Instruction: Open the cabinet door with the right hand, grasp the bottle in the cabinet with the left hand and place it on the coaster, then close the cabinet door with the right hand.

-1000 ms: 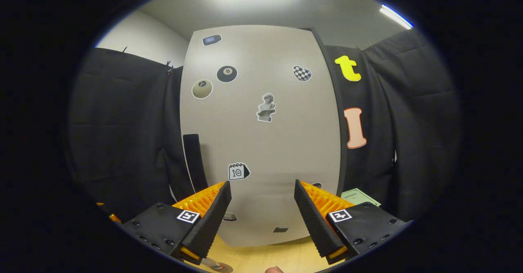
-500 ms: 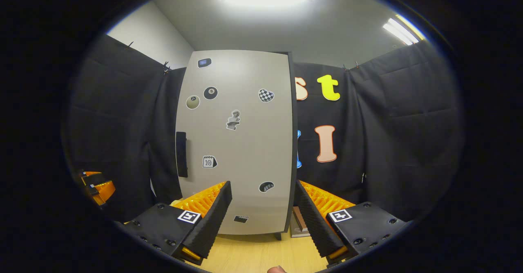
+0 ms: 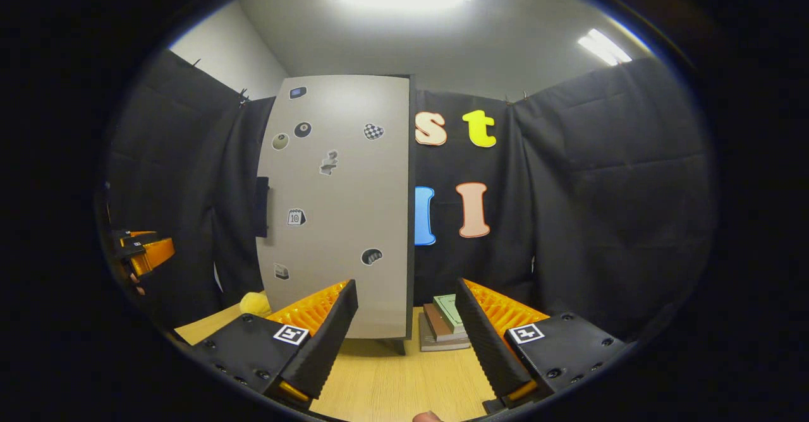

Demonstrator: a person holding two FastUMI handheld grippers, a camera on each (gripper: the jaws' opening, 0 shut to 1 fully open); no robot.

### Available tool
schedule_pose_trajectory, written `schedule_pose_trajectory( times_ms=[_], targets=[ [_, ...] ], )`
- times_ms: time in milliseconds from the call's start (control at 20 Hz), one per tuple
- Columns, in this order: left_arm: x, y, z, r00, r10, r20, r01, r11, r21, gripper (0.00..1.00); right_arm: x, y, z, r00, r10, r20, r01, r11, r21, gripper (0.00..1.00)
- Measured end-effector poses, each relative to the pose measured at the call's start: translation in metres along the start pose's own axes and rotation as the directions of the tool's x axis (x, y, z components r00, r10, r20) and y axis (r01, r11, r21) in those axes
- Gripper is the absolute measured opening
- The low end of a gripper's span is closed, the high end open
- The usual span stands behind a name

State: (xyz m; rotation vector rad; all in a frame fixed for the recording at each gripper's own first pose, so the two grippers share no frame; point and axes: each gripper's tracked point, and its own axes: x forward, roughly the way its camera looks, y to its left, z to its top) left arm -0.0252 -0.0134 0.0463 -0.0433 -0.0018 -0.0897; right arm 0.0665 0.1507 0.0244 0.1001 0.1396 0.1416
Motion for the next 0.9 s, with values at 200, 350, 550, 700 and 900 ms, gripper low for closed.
schedule_pose_trajectory(
  times_ms=[200, 350, 550, 700, 900],
  targets=[
    [-0.017, -0.003, -0.015, 0.999, -0.004, 0.046, 0.005, 1.000, -0.005, 0.77, -0.008, -0.005, -0.025, 1.000, -0.010, -0.001, 0.010, 0.998, 0.059, 0.98],
    [-0.023, -0.006, -0.030, 1.000, -0.001, 0.014, 0.001, 1.000, 0.028, 0.79, -0.006, -0.008, -0.038, 0.999, -0.019, -0.026, 0.021, 0.996, 0.082, 0.98],
    [-0.027, -0.004, -0.030, 1.000, 0.003, 0.001, -0.003, 1.000, 0.024, 0.77, -0.007, -0.011, -0.027, 1.000, -0.028, -0.001, 0.028, 0.996, 0.086, 0.98],
    [-0.029, 0.000, -0.030, 1.000, 0.010, -0.005, -0.010, 0.999, 0.031, 0.77, -0.006, -0.009, -0.019, 0.999, -0.025, 0.021, 0.024, 0.997, 0.074, 0.98],
    [-0.031, 0.006, -0.030, 1.000, 0.019, -0.014, -0.019, 0.999, 0.026, 0.77, -0.006, -0.004, -0.012, 0.999, -0.018, 0.033, 0.016, 0.998, 0.062, 0.98]
  ],
)
